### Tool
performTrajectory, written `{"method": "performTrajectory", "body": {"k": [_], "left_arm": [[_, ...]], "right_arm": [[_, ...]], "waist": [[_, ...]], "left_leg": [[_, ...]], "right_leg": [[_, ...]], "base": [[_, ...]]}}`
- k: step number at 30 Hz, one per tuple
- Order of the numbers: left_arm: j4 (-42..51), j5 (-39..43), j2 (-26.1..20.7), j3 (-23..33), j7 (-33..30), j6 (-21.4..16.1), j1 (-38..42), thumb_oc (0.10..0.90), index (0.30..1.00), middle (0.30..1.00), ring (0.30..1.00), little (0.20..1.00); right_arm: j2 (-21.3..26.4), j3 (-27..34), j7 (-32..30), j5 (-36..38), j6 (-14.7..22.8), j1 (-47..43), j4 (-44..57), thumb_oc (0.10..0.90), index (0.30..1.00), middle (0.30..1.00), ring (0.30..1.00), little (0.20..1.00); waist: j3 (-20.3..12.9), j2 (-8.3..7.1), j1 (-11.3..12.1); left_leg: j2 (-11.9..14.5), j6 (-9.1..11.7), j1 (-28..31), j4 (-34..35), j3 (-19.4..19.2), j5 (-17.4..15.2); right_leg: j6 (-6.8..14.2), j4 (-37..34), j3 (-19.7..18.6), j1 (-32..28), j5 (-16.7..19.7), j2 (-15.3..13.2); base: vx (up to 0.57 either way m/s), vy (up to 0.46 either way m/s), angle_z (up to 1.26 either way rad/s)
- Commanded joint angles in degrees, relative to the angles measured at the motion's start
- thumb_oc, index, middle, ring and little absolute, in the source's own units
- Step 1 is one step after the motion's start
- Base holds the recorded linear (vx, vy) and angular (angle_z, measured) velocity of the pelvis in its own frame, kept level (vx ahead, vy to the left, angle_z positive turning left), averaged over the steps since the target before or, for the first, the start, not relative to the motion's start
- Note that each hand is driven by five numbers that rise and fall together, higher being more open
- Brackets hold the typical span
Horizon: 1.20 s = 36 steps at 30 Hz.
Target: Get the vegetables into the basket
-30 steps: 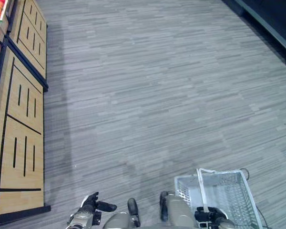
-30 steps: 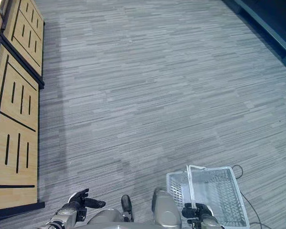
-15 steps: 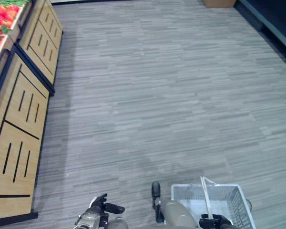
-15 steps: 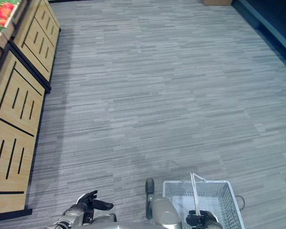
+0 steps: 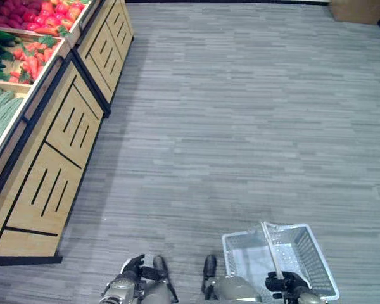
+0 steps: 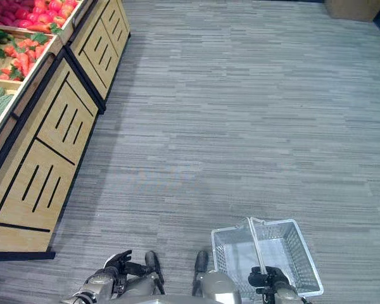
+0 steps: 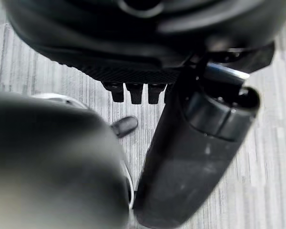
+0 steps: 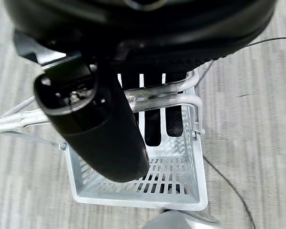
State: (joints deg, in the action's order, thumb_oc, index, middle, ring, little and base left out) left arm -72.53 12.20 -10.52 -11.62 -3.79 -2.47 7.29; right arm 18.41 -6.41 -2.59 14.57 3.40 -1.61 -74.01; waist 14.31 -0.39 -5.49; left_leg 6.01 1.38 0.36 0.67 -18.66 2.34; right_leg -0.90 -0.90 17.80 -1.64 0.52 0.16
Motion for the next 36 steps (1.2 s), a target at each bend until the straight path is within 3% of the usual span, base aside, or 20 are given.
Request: {"method": "performTrajectory", "body": {"k": [1,10,14,18,21,23,26,29,30,34,36], "left_arm": [[-0.43,-2.20,-3.10,0.02,-0.46,-1.09,0.75,0.900,1.000,1.000,1.000,1.000],[-0.24,-1.51,-4.57,1.75,-1.15,-1.21,0.73,0.900,1.000,1.000,1.000,1.000],[-0.16,-1.22,-4.74,1.99,-1.36,-1.23,0.68,0.900,1.000,1.000,1.000,1.000],[-0.40,-1.24,-4.97,2.48,-1.35,-1.33,0.08,0.900,1.000,1.000,1.000,1.000],[-0.50,-1.21,-5.01,2.50,-1.31,-1.29,0.01,0.900,1.000,1.000,1.000,1.000],[-0.87,-1.60,-5.20,2.15,-1.36,-1.68,0.62,0.900,1.000,1.000,1.000,1.000],[-0.72,-1.71,-5.09,1.84,-1.48,-1.66,1.05,0.900,1.000,1.000,1.000,1.000],[-1.02,-2.11,-5.11,1.57,-1.44,-1.60,1.30,0.900,1.000,1.000,1.000,1.000],[-1.51,-2.25,-5.14,1.48,-1.39,-1.53,1.49,0.900,1.000,1.000,1.000,1.000],[-2.32,-1.26,-5.00,1.77,-1.24,-1.41,1.23,0.900,1.000,1.000,1.000,1.000],[-2.11,0.23,-4.21,1.47,-1.46,-1.52,1.57,0.900,1.000,1.000,1.000,1.000]], "right_arm": [[-0.25,0.03,0.31,0.21,-0.88,1.10,-0.88,0.400,0.300,0.300,0.300,0.300],[-0.96,-1.54,0.70,-1.11,-1.36,-0.40,-0.91,0.400,0.300,0.300,0.300,0.300],[-1.15,-2.14,0.77,-1.06,-1.24,-0.54,-0.17,0.400,0.300,0.300,0.300,0.300],[-1.27,-2.90,1.05,-0.51,-1.00,-0.90,0.21,0.400,0.300,0.300,0.300,0.300],[-1.38,-3.04,1.02,-0.38,-0.97,-1.00,0.22,0.400,0.300,0.300,0.300,0.300],[-1.77,-3.87,1.33,0.59,-0.36,-1.12,-0.15,0.400,0.300,0.300,0.300,0.300],[-1.94,-4.02,1.40,0.93,-0.17,-0.98,-0.11,0.400,0.300,0.300,0.300,0.300],[-1.77,-4.00,1.55,0.80,-0.23,-0.93,-0.39,0.400,0.300,0.300,0.300,0.300],[-1.53,-4.12,1.72,0.62,-0.28,-0.54,-0.68,0.400,0.300,0.300,0.300,0.300],[-0.70,-4.43,2.04,0.72,-0.38,-0.68,-0.01,0.400,0.300,0.300,0.300,0.300],[-0.14,-4.48,1.95,0.94,-0.20,-0.62,0.16,0.400,0.300,0.300,0.300,0.300]], "waist": [[-0.33,-1.90,1.84],[0.81,-3.73,5.22],[0.93,-3.89,5.69],[0.93,-3.19,5.86],[1.12,-3.16,6.01],[2.05,-3.27,5.54],[2.32,-3.56,5.16],[2.50,-3.66,4.81],[2.41,-3.88,4.45],[1.35,-3.00,3.88],[0.54,-2.29,3.26]], "left_leg": [[-3.87,-1.65,-0.02,-6.88,-1.94,-9.47],[-5.93,-5.47,-3.26,-11.88,-0.56,-14.49],[-6.85,-6.29,-2.07,-9.24,0.31,-13.35],[-7.78,-6.20,1.37,-3.45,2.34,-10.94],[-7.80,-6.18,1.90,-2.99,2.58,-10.55],[-8.66,-6.03,3.01,-1.12,5.60,-8.90],[-9.54,-5.60,3.50,0.04,8.00,-8.00],[-10.09,-5.35,3.86,0.04,9.68,-8.09],[-10.83,-5.01,4.34,-1.08,12.65,-8.95],[-9.80,-3.14,6.86,-1.33,17.71,-9.57],[-8.89,-1.85,6.17,-4.11,19.97,-9.27]], "right_leg": [[7.35,6.91,-9.34,1.81,-4.17,-8.41],[10.13,5.92,-10.36,2.59,1.67,-10.91],[10.02,10.22,-10.41,4.10,2.92,-10.69],[9.25,10.82,-15.20,8.30,4.86,-7.34],[9.30,10.60,-15.84,9.10,4.88,-6.76],[9.12,5.40,-23.32,11.55,3.51,-1.78],[9.41,2.64,-26.12,12.59,3.40,0.38],[9.54,1.07,-26.63,12.71,3.86,0.92],[9.56,1.60,-28.32,13.60,3.94,2.01],[6.58,7.01,-27.67,12.38,0.44,3.30],[5.02,7.47,-25.23,11.32,-1.29,3.01]], "base": [[0.14,0.408,-0.22],[0.05,0.258,-0.06],[0.03,0.175,0.11],[0.02,0.112,0.41],[0.01,0.016,0.39],[0.02,-0.015,0.55],[0.04,-0.054,0.74],[0.10,-0.110,0.83],[0.22,-0.223,0.81],[0.34,-0.341,1.26],[0.31,-0.358,0.85]]}}
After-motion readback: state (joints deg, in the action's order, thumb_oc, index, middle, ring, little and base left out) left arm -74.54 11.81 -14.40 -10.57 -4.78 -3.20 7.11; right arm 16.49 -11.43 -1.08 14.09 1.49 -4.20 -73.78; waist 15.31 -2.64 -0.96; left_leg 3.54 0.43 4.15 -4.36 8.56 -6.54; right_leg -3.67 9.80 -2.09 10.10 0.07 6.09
